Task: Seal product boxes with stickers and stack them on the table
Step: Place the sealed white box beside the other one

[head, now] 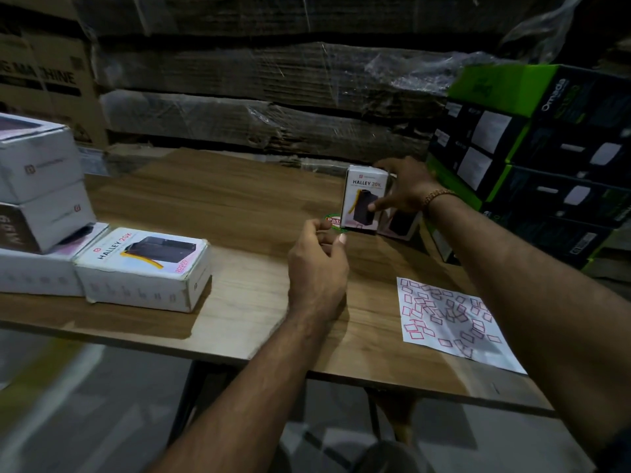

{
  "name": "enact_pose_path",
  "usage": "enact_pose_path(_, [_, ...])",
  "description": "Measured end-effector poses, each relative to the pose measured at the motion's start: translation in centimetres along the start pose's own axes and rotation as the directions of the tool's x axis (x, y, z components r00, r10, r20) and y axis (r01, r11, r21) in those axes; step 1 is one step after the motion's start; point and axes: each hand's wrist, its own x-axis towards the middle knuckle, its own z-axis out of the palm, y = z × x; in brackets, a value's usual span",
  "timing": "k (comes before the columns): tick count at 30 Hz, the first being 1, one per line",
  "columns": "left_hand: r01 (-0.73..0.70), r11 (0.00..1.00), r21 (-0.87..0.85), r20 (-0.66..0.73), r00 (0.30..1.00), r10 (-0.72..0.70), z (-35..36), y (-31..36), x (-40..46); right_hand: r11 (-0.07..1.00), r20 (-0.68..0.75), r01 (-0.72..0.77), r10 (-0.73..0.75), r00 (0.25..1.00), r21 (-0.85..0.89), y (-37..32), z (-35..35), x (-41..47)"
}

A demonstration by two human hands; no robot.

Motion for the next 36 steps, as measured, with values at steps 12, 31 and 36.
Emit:
enact_pose_path(12, [-0.006,0.999,0.043,-0.011,1.000,0.007,0.1,-0.1,-0.1,0.998,0.024,0.064,-0.064,0.998,0.002,0.4,-0.7,-0.9])
enact_pose_path(31, [0.003,0.999,0.032,0.014,1.000,-0.003,0.2,0.1,-0.1,0.999,0.032,0.044,-0.043,0.999,-0.009,-0.3,-1.4,-2.4])
enact_pose_path(36, [-0.021,0.998,0.061,0.008,1.000,0.020,0.1,0.1,0.0,1.000,-0.001,0.015,-0.015,1.000,0.008,-1.5,-2.5,-3.1])
